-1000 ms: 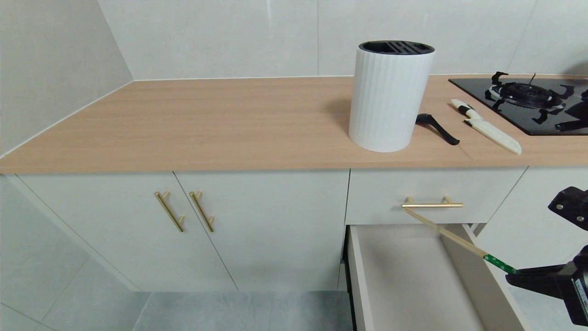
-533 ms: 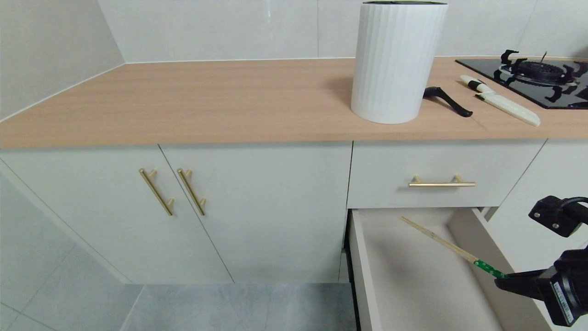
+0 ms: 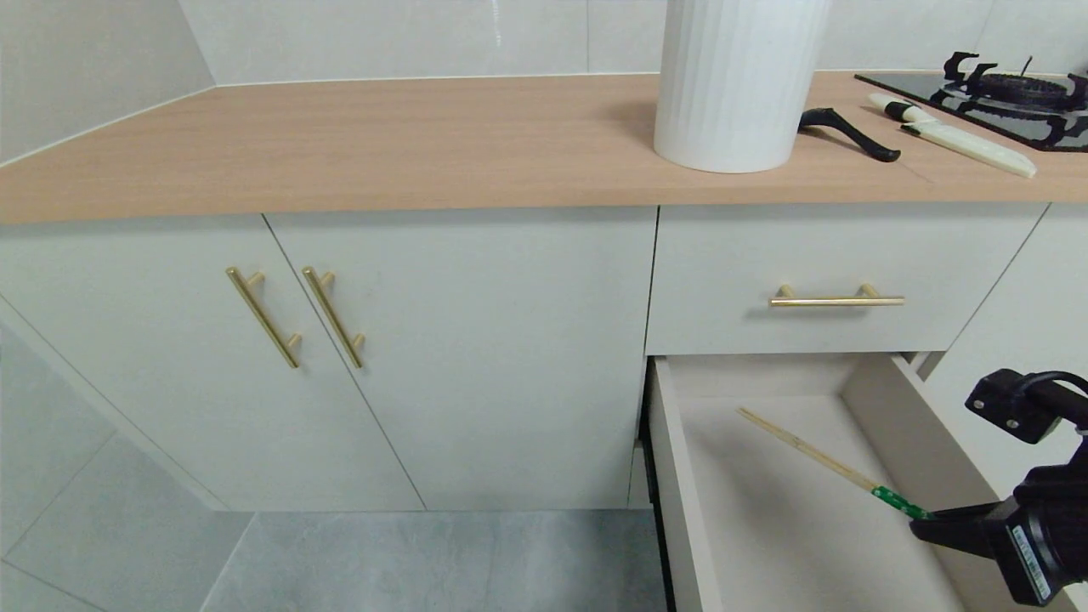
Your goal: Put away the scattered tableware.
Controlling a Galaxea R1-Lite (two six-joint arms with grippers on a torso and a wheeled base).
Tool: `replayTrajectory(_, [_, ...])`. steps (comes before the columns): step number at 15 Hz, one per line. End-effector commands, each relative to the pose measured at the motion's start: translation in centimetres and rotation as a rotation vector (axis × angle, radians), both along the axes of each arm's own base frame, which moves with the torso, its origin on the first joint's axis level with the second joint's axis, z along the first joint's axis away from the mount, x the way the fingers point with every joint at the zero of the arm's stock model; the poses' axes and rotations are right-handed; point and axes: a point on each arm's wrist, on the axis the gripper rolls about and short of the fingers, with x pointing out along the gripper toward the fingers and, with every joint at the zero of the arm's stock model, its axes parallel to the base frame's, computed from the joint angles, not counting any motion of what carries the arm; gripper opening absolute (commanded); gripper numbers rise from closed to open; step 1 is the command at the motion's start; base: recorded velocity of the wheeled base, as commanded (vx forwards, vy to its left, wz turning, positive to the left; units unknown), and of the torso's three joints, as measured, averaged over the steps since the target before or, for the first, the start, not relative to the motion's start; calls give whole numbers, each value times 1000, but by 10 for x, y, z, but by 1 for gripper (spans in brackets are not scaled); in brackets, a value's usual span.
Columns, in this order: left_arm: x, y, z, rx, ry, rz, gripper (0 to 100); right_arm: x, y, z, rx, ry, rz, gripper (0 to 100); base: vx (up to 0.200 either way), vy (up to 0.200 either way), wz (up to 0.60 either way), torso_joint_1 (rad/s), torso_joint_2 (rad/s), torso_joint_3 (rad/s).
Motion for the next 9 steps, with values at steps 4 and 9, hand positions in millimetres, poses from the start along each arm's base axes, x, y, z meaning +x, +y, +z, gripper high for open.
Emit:
replayTrajectory(4, [0, 0, 0, 0, 1, 1, 100, 5, 2, -3, -3, 15, 5, 0, 0, 0, 0, -4, 13, 10])
replayTrajectory(9, [0, 0, 0, 1, 1, 1, 100, 37, 42, -31, -24, 124, -84, 0, 0, 0, 0, 0, 0, 0])
